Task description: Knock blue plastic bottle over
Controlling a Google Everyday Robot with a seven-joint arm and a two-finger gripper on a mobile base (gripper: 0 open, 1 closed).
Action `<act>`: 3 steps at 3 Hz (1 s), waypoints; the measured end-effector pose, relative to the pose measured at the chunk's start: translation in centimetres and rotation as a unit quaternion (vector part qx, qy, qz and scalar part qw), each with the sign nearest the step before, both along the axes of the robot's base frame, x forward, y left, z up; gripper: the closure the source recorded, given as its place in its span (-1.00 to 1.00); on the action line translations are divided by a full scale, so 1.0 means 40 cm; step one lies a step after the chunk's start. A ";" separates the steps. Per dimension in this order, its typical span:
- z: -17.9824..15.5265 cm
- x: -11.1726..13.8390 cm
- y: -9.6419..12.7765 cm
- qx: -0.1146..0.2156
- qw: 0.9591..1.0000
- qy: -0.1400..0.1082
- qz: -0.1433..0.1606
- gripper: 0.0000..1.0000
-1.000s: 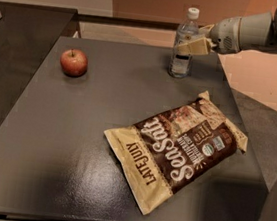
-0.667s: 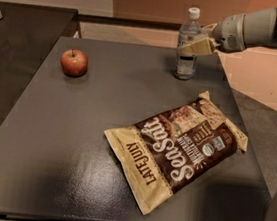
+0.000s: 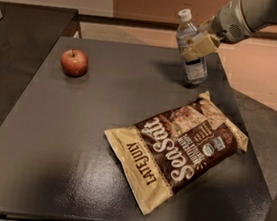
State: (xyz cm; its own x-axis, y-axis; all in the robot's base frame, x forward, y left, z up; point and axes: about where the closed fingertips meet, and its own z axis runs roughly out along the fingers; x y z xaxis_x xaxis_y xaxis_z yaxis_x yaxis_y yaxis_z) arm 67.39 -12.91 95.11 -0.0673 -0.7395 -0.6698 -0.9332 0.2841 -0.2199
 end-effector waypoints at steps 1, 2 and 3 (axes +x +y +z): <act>0.013 -0.037 0.016 -0.074 0.997 -0.006 0.021 1.00; 0.015 -0.058 0.042 -0.131 0.990 -0.016 0.040 1.00; -0.005 -0.060 0.078 -0.159 0.985 -0.022 0.060 1.00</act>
Offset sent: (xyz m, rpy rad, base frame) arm -0.0350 0.0244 0.0118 -0.3988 -0.0587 0.1174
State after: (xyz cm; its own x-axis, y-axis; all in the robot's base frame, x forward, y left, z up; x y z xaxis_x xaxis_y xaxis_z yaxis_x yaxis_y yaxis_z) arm 65.01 -9.79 94.91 0.0576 -0.9136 -0.4024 -0.9431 0.0824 -0.3221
